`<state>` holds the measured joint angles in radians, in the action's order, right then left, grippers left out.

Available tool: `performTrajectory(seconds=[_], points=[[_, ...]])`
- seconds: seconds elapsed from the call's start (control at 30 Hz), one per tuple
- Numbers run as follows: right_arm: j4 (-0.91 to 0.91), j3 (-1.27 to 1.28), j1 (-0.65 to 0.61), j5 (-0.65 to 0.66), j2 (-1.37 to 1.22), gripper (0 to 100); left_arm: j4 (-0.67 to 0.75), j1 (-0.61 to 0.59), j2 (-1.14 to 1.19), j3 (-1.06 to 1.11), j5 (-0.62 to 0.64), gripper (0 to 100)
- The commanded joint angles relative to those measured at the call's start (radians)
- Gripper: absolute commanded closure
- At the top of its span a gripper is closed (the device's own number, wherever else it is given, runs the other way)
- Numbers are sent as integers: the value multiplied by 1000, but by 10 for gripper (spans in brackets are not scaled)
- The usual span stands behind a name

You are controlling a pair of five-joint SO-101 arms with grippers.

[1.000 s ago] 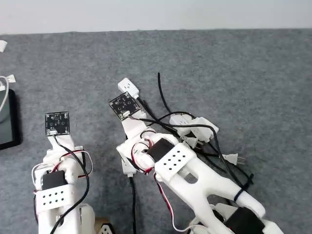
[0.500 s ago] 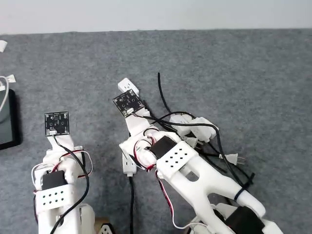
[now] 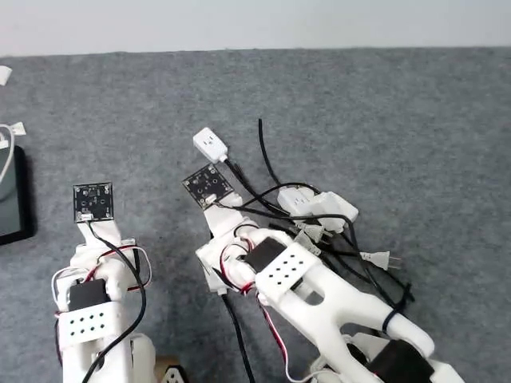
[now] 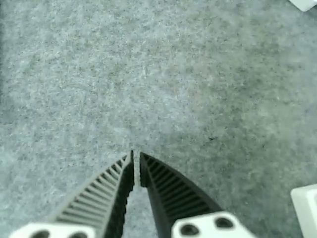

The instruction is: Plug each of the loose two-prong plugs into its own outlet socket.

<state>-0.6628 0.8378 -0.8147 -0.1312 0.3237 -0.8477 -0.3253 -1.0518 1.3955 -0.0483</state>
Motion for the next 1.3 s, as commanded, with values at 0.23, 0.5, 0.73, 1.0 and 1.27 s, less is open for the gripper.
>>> performTrajectory(seconds=[0.23,0.5,0.73,1.0,1.27], points=[[-44,-23,-85,109,-90,986,25,-3,-6,-59,11,984],[-97,-54,-130,46,-101,773,25,-8,-6,-62,11,984],[-111,-71,-177,25,-104,772,25,-8,-6,-64,11,984],[-64,-68,-186,-21,-113,772,25,-12,-12,-65,11,984],[-139,-219,-170,-18,-302,776,25,-46,-6,-82,11,984]])
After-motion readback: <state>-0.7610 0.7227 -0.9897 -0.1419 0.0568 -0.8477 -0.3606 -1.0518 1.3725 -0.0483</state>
